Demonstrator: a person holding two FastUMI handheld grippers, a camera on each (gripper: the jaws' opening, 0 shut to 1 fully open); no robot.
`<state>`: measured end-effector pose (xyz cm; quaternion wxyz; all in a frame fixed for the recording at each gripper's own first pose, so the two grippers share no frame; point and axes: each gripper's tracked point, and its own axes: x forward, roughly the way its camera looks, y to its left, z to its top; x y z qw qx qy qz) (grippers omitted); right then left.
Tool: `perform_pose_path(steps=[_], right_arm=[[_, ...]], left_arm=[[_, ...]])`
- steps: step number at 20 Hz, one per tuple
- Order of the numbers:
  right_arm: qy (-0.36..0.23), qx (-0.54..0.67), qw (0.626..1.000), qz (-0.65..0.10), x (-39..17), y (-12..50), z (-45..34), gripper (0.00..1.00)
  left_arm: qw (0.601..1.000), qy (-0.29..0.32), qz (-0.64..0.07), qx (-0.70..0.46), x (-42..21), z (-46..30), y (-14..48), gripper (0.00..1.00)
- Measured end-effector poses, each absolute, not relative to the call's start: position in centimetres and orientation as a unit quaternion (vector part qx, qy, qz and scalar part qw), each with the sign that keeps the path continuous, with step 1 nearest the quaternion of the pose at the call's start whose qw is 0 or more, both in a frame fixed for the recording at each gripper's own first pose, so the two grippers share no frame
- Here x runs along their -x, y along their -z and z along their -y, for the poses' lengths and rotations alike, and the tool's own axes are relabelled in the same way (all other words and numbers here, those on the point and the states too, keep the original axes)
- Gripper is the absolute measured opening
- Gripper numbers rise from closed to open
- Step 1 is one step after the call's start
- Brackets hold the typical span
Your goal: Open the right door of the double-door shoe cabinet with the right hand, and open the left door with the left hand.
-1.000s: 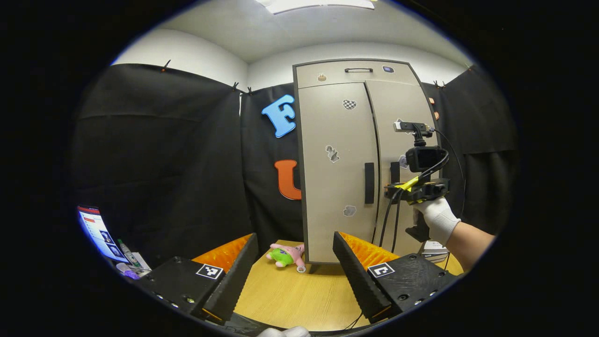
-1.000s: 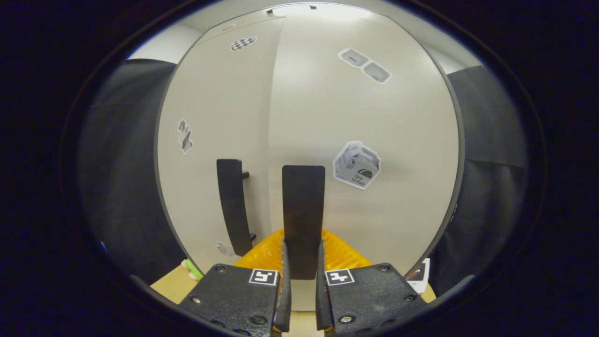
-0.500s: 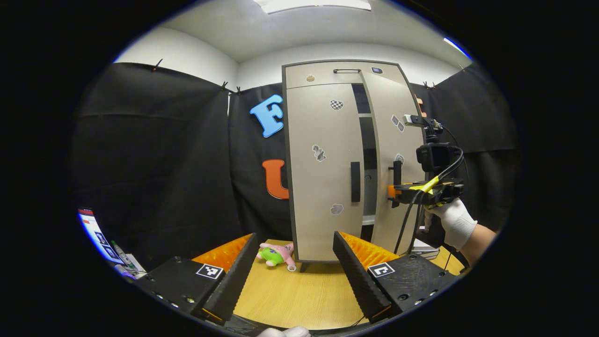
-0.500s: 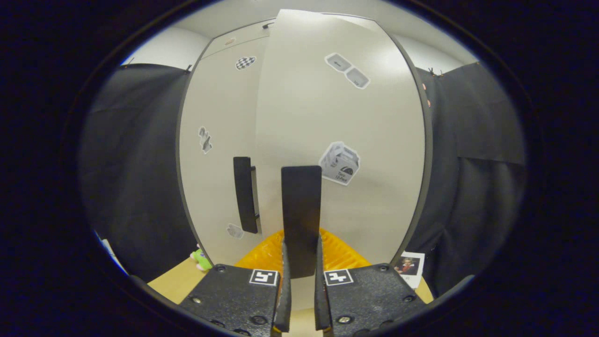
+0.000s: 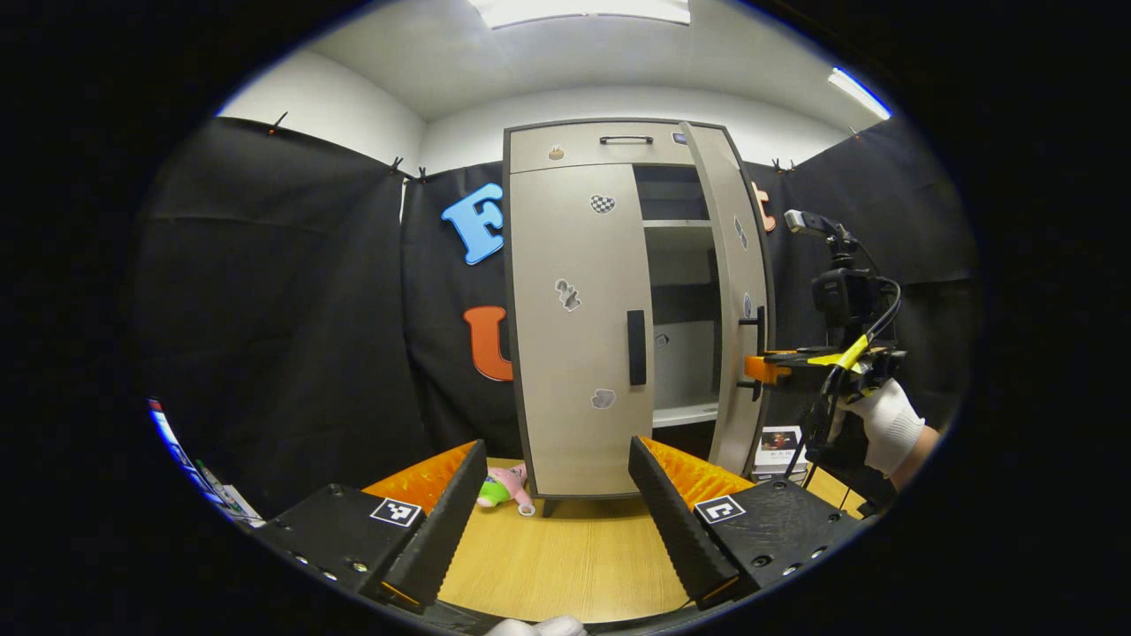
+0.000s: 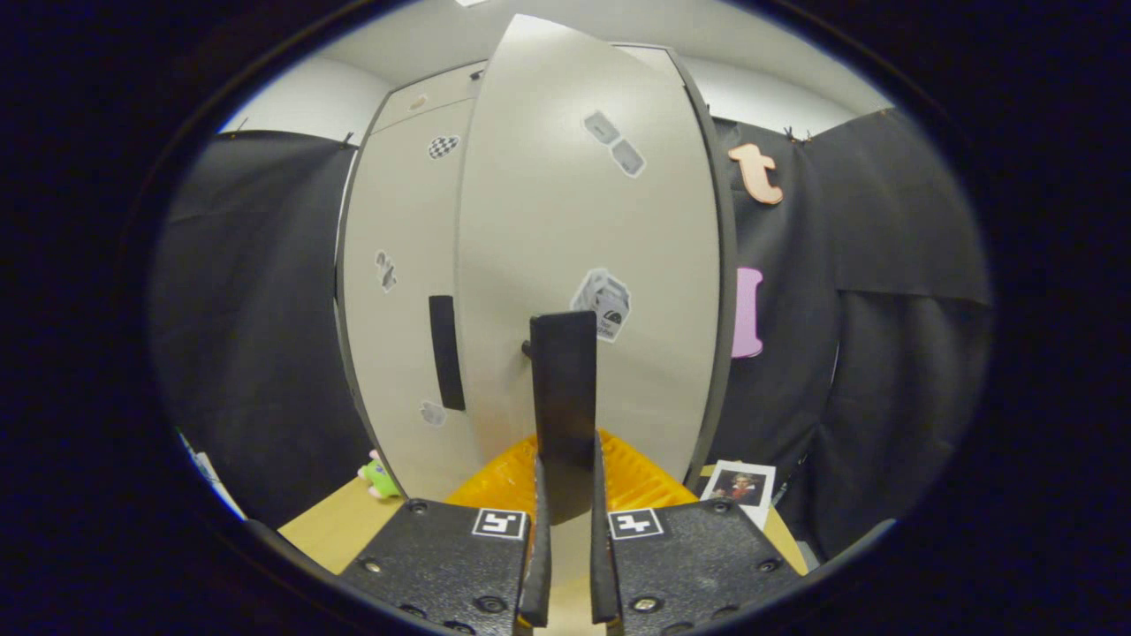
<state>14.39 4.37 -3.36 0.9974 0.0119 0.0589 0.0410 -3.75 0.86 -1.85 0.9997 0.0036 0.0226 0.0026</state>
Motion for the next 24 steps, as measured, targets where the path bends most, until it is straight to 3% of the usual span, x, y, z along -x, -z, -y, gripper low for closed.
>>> perform_pose_path(steps=[9,11,24], right_arm=[[0.020,-0.023,0.998,-0.053,-11.2,3.3,1.7,0.13],[0.034,-0.020,0.998,-0.052,-10.8,3.3,3.3,0.05],[0.054,-0.003,0.998,-0.037,-10.3,2.0,10.0,0.04]], left_arm=[[0.999,0.042,-0.016,-0.001,3.5,1.7,1.7,0.96],[0.999,0.051,-0.016,0.000,3.4,2.2,1.7,0.96],[0.997,0.080,-0.014,0.006,2.6,5.1,1.4,0.96]])
